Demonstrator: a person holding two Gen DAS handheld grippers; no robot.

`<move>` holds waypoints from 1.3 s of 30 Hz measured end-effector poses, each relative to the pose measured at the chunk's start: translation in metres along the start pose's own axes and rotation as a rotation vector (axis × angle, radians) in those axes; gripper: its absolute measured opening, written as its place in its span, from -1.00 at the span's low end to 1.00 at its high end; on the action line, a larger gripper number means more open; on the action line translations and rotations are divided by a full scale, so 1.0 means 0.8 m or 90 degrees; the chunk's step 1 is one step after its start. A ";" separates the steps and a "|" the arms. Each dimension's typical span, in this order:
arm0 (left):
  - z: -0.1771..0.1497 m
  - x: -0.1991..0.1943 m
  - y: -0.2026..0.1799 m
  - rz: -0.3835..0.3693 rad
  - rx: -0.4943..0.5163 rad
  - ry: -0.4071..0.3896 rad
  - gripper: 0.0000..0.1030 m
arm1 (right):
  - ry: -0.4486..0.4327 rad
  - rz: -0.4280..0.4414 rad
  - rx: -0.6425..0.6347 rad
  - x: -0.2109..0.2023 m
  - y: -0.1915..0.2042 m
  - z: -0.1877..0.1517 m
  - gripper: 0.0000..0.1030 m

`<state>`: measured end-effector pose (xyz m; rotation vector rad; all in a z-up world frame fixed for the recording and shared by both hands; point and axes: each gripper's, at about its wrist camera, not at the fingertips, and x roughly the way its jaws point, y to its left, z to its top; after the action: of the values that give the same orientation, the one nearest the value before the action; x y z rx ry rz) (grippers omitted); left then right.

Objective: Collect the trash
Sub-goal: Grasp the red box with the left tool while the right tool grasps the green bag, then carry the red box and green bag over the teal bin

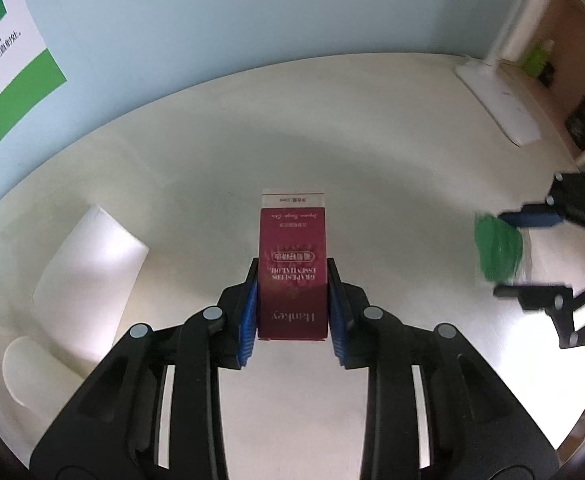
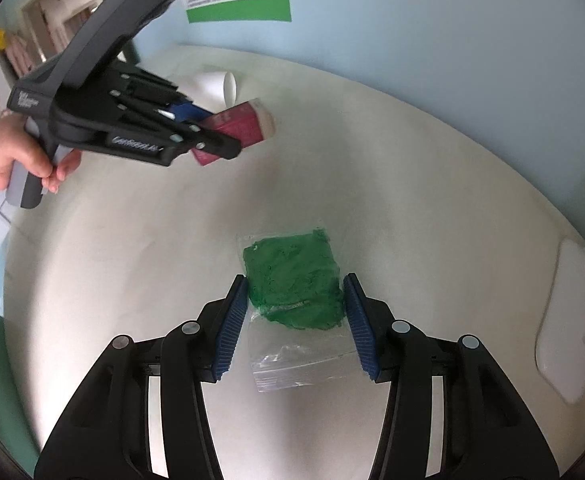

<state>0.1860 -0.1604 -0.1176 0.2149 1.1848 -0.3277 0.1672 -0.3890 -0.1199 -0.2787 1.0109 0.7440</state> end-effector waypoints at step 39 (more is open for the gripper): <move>-0.299 -0.185 -0.298 -0.303 0.649 -0.057 -0.47 | -0.100 -0.373 0.582 -0.246 0.399 -0.336 -0.03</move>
<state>-0.1575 -0.2824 -0.0653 0.7928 0.8779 -1.3413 -0.2899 -0.3863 -0.0558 0.2747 0.9561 -0.2542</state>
